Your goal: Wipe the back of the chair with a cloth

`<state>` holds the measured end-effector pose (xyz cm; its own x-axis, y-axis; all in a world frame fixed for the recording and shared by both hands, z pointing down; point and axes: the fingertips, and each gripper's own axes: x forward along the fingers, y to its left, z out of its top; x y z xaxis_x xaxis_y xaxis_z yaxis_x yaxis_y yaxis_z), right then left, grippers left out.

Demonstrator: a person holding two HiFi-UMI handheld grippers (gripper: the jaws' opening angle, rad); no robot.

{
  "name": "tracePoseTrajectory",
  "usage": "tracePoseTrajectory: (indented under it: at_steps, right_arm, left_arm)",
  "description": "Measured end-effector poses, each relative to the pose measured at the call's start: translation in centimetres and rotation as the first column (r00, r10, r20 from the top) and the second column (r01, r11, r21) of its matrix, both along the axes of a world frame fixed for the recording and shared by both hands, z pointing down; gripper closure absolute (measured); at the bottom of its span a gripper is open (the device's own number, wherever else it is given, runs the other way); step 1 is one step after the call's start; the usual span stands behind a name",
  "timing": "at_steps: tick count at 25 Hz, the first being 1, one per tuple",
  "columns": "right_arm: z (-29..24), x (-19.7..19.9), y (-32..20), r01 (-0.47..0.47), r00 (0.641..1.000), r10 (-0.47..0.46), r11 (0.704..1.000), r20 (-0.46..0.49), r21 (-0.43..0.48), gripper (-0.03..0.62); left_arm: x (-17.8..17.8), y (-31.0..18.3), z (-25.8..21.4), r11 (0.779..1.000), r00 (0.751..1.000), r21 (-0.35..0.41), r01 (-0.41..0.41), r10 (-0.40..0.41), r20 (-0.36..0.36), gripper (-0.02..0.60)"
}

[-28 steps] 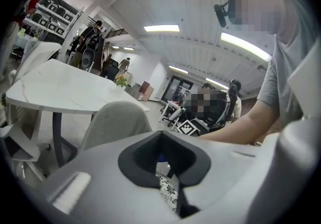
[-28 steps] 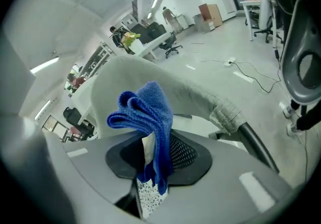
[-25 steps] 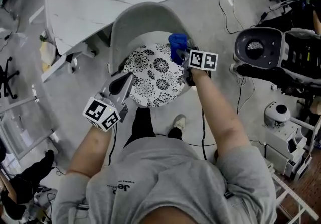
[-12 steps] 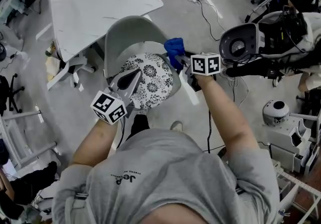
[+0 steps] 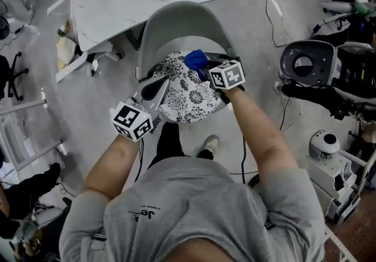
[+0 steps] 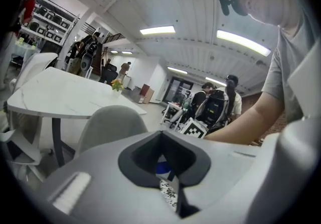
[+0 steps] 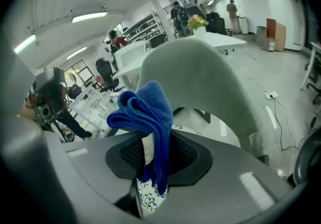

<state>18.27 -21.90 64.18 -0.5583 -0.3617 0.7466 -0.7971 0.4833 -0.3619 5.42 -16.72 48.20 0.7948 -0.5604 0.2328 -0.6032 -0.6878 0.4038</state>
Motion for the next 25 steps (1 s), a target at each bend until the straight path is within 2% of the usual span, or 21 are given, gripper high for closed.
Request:
tracePoseTrajectory:
  at_steps: [5, 9, 11, 15, 17, 19, 22, 25]
  right_arm:
    - [10.4, -7.9, -3.8, 0.164, 0.978, -0.174, 0.983, -0.117, -0.085, 0.497]
    - [17.6, -12.4, -5.0, 0.283, 0.918, -0.311, 0.948, -0.244, -0.144, 0.497]
    - [20.3, -14.7, -5.5, 0.324, 0.895, -0.354, 0.934, -0.271, -0.151, 0.497]
    - [23.1, -18.4, -5.6, 0.346, 0.869, -0.402, 0.911, -0.290, -0.224, 0.497]
    - [23.5, -19.3, -6.2, 0.327, 0.876, -0.388, 0.914, -0.286, -0.239, 0.497]
    - [23.2, -19.5, -7.5, 0.284, 0.901, -0.338, 0.933, -0.273, -0.220, 0.497]
    - [22.0, -18.7, -9.8, 0.199, 0.935, -0.233, 0.969, -0.268, -0.147, 0.497]
    - [21.7, -17.8, -10.5, 0.058, 0.975, -0.086, 0.989, -0.206, -0.136, 0.497]
  left_arm:
    - [-6.0, -3.7, 4.1, 0.999, 0.999, -0.027, 0.028, -0.027, 0.035, 0.568]
    - [-10.5, -4.8, 7.1, 0.997, 0.996, -0.046, 0.065, -0.062, 0.061, 0.568]
    - [-12.3, -4.9, 8.4, 0.995, 0.995, -0.060, 0.084, -0.080, 0.066, 0.568]
    - [-14.6, -4.5, 10.1, 0.989, 0.992, -0.100, 0.112, -0.105, 0.070, 0.568]
    - [-15.3, -4.3, 10.6, 0.986, 0.992, -0.117, 0.118, -0.111, 0.067, 0.568]
    - [-15.6, -4.2, 10.6, 0.985, 0.991, -0.124, 0.122, -0.115, 0.062, 0.568]
    - [-15.9, -4.5, 10.3, 0.984, 0.991, -0.123, 0.125, -0.120, 0.054, 0.568]
    - [-16.0, -4.8, 10.0, 0.985, 0.992, -0.119, 0.124, -0.118, 0.053, 0.568]
